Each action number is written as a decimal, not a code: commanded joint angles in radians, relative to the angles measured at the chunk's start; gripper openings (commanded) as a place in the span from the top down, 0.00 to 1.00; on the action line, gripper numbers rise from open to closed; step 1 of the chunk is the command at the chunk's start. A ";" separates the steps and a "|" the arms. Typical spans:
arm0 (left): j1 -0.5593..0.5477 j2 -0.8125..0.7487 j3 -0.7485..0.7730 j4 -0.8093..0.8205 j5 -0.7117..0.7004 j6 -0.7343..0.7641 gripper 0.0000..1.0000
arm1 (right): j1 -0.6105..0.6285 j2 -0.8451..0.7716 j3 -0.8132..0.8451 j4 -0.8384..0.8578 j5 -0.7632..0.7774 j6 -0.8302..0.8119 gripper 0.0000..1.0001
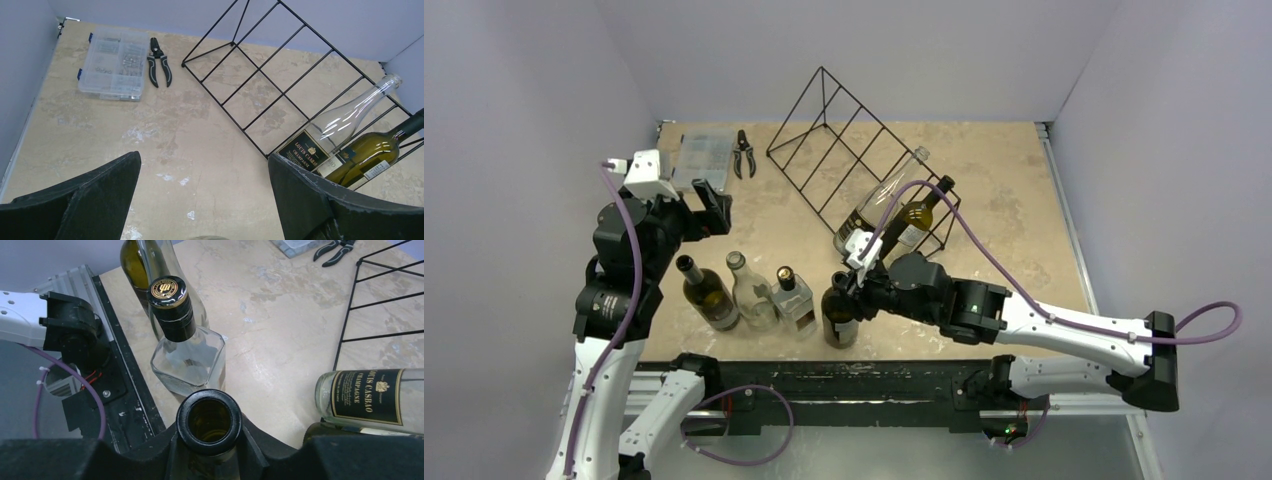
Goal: Put the wine bottle on the wine rack
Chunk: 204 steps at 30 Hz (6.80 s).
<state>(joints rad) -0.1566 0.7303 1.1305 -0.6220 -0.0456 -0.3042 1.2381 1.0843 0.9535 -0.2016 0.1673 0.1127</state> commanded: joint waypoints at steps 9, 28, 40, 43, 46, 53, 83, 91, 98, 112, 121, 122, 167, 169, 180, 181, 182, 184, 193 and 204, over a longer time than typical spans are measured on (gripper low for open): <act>0.009 -0.013 0.009 0.027 0.007 -0.015 0.00 | 0.004 -0.081 0.108 -0.008 0.085 -0.007 0.89; 0.011 0.001 0.019 0.018 0.020 -0.018 0.00 | -0.231 -0.075 0.353 0.167 0.070 0.236 1.00; 0.010 0.004 0.016 0.021 0.027 -0.024 0.00 | -0.453 -0.055 0.285 0.433 0.110 0.563 1.00; 0.009 0.004 0.016 0.022 0.036 -0.024 0.00 | -0.525 -0.017 0.308 0.393 0.131 0.654 1.00; 0.009 0.007 0.017 0.020 0.036 -0.026 0.00 | -0.615 0.032 0.344 0.330 0.096 0.782 1.00; 0.009 -0.004 0.016 0.020 0.031 -0.026 0.00 | -0.749 0.199 0.427 0.279 -0.005 0.855 1.00; 0.009 0.007 0.015 0.022 0.041 -0.033 0.00 | -0.766 0.609 0.676 0.035 0.013 0.667 1.00; 0.009 0.008 0.016 0.022 0.041 -0.030 0.00 | -0.730 0.643 0.662 0.066 0.051 0.616 1.00; 0.009 -0.001 0.016 0.021 0.041 -0.029 0.00 | -0.714 0.672 0.649 0.078 0.054 0.600 0.92; 0.008 -0.003 0.017 0.019 0.041 -0.028 0.00 | -0.693 0.652 0.642 0.060 0.122 0.531 0.56; 0.008 -0.003 0.016 0.019 0.041 -0.029 0.00 | -0.690 0.618 0.639 0.044 0.155 0.499 0.46; 0.008 -0.003 0.015 0.020 0.041 -0.029 0.00 | -0.690 0.612 0.639 0.042 0.159 0.496 0.46; -0.008 0.011 0.003 0.055 0.145 -0.007 0.00 | -0.462 -0.052 0.081 0.041 -0.100 0.231 0.05; -0.021 0.002 0.007 0.042 0.147 0.024 0.00 | -0.462 -0.075 0.072 0.020 -0.094 0.231 0.03; -0.066 0.039 0.217 -0.196 0.364 0.007 0.00 | -0.462 -0.173 0.000 -0.001 -0.088 0.228 0.01; -0.076 0.048 0.240 -0.219 0.381 0.002 0.00 | -0.463 -0.170 0.001 0.001 -0.091 0.228 0.01; -0.086 0.053 0.257 -0.248 0.386 0.000 0.00 | -0.463 -0.168 0.001 0.004 -0.097 0.227 0.01; -0.110 0.060 0.294 -0.293 0.382 -0.001 0.00 | -0.463 -0.163 0.001 0.012 -0.112 0.227 0.01; -0.133 0.001 0.313 -0.323 0.271 -0.011 0.00 | -0.416 -0.090 0.063 0.072 -0.297 0.235 0.01; -0.133 -0.186 0.274 -0.389 -0.108 0.003 0.00 | -0.058 0.070 0.171 0.195 -0.122 0.212 0.01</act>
<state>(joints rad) -0.2848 0.6216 1.4101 -0.9878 0.0410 -0.3031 1.1145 1.1225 1.0550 -0.0975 -0.0349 0.3462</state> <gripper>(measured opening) 0.998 0.987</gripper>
